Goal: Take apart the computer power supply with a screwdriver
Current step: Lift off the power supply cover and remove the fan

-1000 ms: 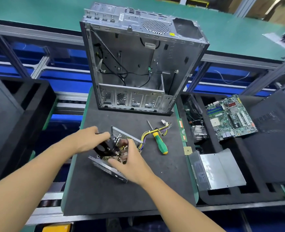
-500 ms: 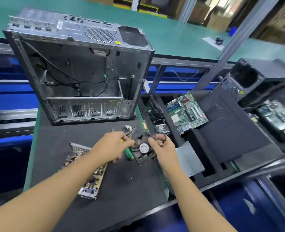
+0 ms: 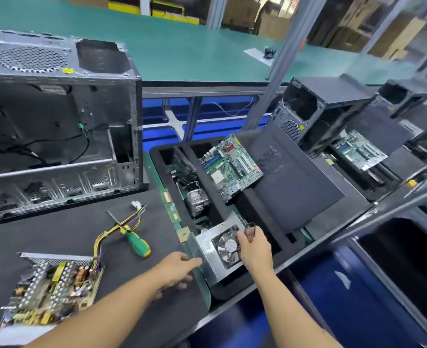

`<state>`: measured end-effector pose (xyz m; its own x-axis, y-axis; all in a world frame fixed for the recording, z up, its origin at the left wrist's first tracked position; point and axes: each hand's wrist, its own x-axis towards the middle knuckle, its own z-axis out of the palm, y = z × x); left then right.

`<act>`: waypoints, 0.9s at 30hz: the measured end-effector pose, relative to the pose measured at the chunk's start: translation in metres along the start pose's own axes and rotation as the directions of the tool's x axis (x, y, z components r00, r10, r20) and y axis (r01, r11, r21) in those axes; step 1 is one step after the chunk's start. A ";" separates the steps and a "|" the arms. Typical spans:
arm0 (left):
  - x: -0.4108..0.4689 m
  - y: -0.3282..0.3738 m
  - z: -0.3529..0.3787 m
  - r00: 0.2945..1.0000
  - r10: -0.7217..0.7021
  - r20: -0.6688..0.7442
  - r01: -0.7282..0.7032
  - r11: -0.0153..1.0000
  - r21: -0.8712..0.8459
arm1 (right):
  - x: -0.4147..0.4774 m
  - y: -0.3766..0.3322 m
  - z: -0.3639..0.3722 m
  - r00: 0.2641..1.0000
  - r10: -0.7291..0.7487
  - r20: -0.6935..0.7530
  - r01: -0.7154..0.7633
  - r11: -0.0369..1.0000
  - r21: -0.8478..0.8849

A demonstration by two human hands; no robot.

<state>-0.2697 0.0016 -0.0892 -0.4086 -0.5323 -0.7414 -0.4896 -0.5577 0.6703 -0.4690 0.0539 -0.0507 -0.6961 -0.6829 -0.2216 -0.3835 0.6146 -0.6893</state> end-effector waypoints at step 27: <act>0.071 0.084 0.028 0.915 0.084 -0.394 0.106 0.894 0.435 | 0.077 0.012 0.035 0.958 -0.012 0.287 0.010 1.000 0.009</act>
<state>-0.3618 -0.0655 -0.0866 -0.1113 -0.7851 -0.6093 -0.8162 -0.2775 0.5067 -0.5060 -0.0053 -0.1007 -0.4884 -0.7746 -0.4017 -0.3847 0.6044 -0.6977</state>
